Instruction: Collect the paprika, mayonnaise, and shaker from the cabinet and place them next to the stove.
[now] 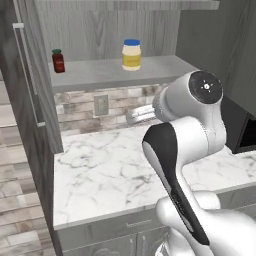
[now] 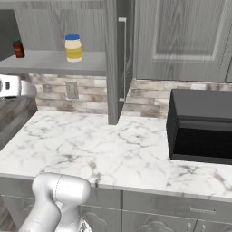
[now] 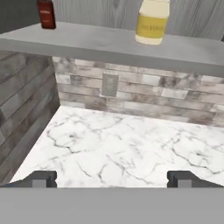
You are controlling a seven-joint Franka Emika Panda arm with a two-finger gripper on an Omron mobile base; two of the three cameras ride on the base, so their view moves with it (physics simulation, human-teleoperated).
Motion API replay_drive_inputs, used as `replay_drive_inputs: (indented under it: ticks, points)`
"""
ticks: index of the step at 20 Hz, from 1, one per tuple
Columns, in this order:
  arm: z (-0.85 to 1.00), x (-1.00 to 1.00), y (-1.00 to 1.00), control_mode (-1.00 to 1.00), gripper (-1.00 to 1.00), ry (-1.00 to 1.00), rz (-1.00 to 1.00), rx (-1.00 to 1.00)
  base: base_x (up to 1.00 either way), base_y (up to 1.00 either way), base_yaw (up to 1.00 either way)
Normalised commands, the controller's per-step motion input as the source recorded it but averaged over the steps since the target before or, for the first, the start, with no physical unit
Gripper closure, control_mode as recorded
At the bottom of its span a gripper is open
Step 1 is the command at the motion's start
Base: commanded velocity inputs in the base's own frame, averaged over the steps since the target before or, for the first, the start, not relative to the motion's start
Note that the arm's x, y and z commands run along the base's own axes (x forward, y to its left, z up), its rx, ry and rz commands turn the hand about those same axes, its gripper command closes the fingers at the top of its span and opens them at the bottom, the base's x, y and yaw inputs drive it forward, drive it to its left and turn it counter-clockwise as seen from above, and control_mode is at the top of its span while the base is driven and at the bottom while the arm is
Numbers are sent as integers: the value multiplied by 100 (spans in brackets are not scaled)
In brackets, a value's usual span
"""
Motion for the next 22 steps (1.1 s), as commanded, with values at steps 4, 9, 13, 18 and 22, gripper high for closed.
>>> replay_drive_inputs:
  ticks: [4, 9, 13, 18, 22]
  points:
    - [23, 61, -25, -100, -100, -24, 0, 5, 0, 0, 0]
    - [42, 46, -11, -100, -100, -25, 0, 1, 0, 0, 0]
    - [63, 22, 0, -100, -100, -16, -5, 0, 0, 0, 0]
    - [59, 14, -10, -100, -100, -8, -3, 0, 0, 0, 0]
    - [11, -1, -15, -100, -100, -7, -1, 2, 0, 0, 0]
